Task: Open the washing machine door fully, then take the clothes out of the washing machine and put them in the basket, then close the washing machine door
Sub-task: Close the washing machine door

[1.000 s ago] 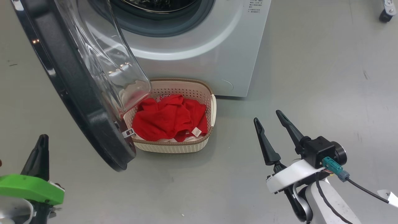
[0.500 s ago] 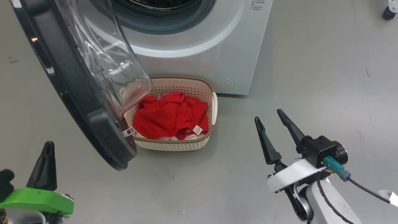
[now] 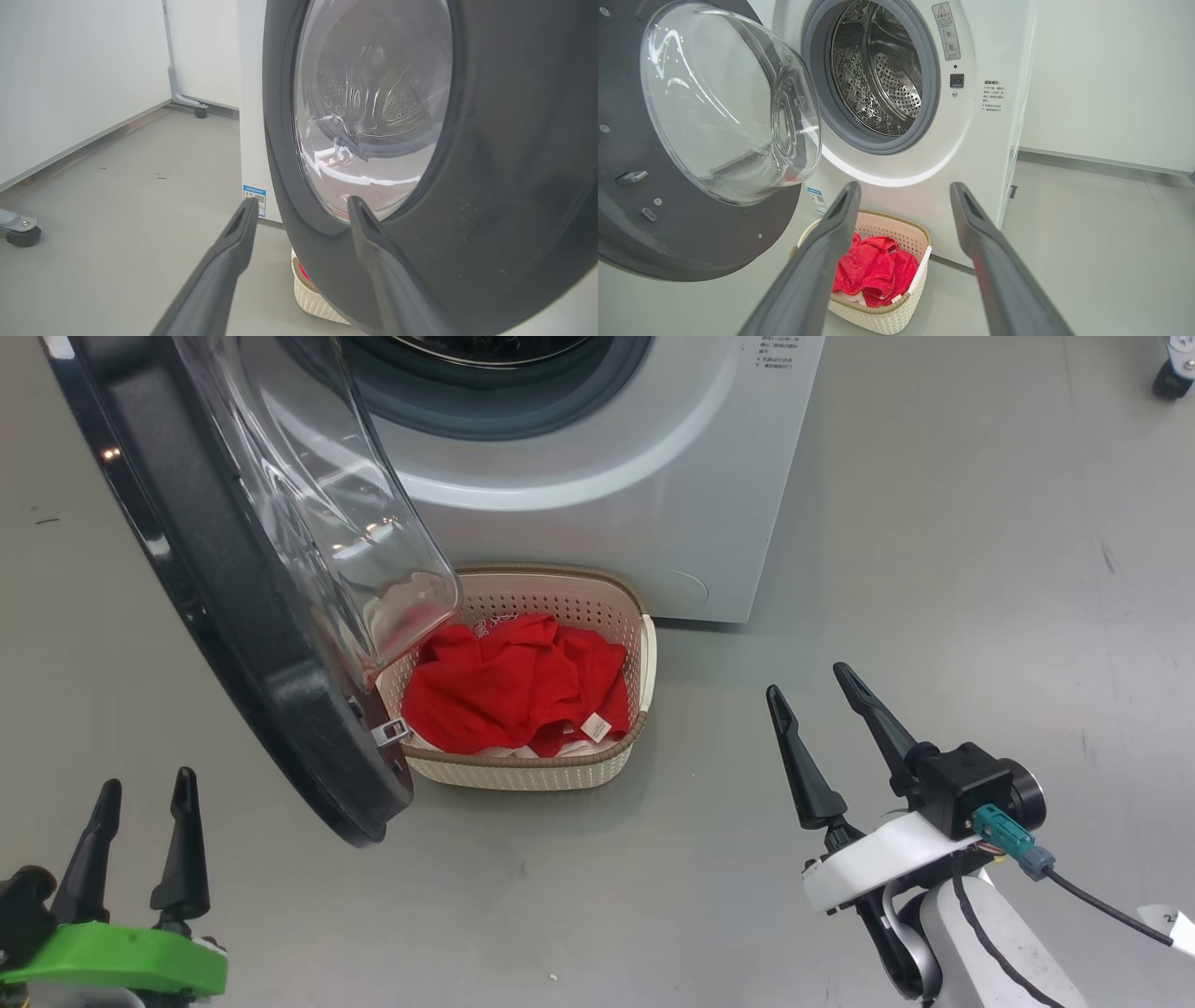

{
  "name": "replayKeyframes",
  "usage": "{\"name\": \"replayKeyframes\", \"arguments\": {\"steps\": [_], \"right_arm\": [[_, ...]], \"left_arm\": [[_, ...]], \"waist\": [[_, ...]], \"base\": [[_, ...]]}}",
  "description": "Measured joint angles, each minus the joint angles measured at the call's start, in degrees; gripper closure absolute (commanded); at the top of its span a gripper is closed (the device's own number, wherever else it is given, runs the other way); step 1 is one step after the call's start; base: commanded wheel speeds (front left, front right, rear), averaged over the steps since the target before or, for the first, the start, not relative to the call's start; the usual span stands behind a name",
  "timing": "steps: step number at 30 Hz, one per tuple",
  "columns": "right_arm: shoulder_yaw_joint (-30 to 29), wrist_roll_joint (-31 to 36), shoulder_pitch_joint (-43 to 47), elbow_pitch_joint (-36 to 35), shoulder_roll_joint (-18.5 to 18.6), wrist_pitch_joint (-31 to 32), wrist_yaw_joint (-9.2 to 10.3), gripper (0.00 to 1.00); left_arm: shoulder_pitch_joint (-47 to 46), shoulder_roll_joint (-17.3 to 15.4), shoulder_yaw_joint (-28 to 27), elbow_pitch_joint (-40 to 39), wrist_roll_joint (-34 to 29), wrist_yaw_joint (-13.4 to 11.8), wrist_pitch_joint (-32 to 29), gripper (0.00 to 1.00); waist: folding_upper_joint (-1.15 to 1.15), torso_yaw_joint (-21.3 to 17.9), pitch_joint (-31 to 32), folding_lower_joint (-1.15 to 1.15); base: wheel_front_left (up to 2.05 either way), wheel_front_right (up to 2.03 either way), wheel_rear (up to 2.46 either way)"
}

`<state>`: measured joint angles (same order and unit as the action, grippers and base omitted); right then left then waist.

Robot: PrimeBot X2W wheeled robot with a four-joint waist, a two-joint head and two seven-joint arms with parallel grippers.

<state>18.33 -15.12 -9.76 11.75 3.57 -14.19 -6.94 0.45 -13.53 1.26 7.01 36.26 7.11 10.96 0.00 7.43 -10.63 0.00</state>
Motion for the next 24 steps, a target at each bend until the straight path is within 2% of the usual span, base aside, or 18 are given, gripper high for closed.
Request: {"name": "replayKeyframes", "arguments": {"steps": [23, 24], "right_arm": [[-0.05, 0.00, 0.05, 0.03, -0.03, 0.00, -0.02, 0.00], [-0.05, 0.00, 0.07, 0.03, -0.04, 0.00, -0.02, 0.00]], "left_arm": [[-0.72, -2.35, 3.48, 4.75, 0.14, 0.01, 2.33, 0.00], [-0.77, -2.38, 3.69, 4.93, 0.52, 0.01, 2.50, 0.21]], "waist": [[0.00, 0.02, 0.66, 0.00], [0.00, 0.03, 0.67, 0.00]], "base": [[0.00, 0.00, 0.00], [0.00, 0.00, 0.00]]}}
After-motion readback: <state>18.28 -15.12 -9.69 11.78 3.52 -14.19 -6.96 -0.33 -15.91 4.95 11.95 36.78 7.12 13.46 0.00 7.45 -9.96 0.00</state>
